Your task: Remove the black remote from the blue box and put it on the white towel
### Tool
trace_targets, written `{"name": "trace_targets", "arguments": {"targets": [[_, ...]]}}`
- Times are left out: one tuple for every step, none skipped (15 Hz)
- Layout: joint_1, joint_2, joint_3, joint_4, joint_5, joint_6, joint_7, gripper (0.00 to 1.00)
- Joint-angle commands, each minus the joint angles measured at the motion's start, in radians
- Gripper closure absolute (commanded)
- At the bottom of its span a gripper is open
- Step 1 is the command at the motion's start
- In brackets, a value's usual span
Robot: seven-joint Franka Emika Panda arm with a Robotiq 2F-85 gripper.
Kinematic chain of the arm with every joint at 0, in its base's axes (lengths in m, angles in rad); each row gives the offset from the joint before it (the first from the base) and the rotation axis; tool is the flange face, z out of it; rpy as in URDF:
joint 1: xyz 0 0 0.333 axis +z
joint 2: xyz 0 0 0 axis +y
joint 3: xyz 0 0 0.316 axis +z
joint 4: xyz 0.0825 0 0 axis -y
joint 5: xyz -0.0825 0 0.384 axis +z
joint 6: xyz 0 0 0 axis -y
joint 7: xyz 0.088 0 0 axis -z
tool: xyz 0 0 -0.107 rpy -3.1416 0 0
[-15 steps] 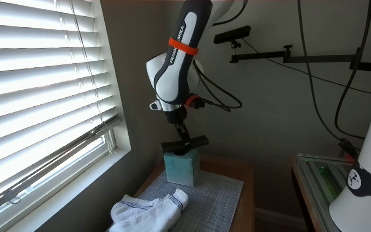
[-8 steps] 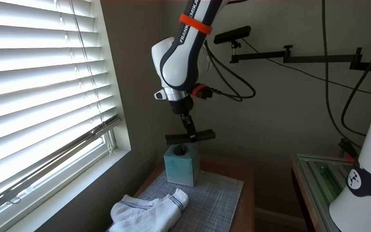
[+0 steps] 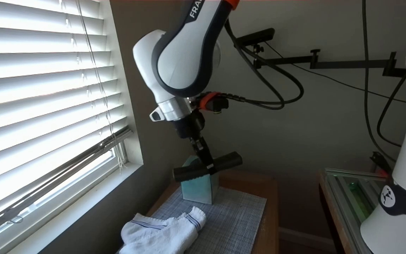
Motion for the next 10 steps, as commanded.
{"name": "trace_targets", "arguments": {"targets": [[0.074, 0.030, 0.071, 0.057, 0.104, -0.106, 0.144, 0.72], [0.092, 0.054, 0.087, 0.082, 0.130, -0.123, 0.187, 0.72], [0.109, 0.081, 0.099, 0.110, 0.155, -0.127, 0.249, 0.72], [0.114, 0.100, 0.109, 0.135, 0.185, -0.144, 0.253, 0.72], [0.108, 0.041, 0.100, 0.061, 0.136, -0.096, 0.216, 0.47], [0.119, 0.060, 0.109, 0.081, 0.153, -0.104, 0.238, 0.47], [0.124, 0.076, 0.113, 0.097, 0.160, -0.109, 0.247, 0.47], [0.123, 0.089, 0.113, 0.108, 0.162, -0.111, 0.250, 0.72], [0.118, 0.096, 0.109, 0.105, 0.175, -0.083, 0.262, 0.72], [0.111, 0.115, 0.106, 0.110, 0.191, -0.044, 0.265, 0.72]]}}
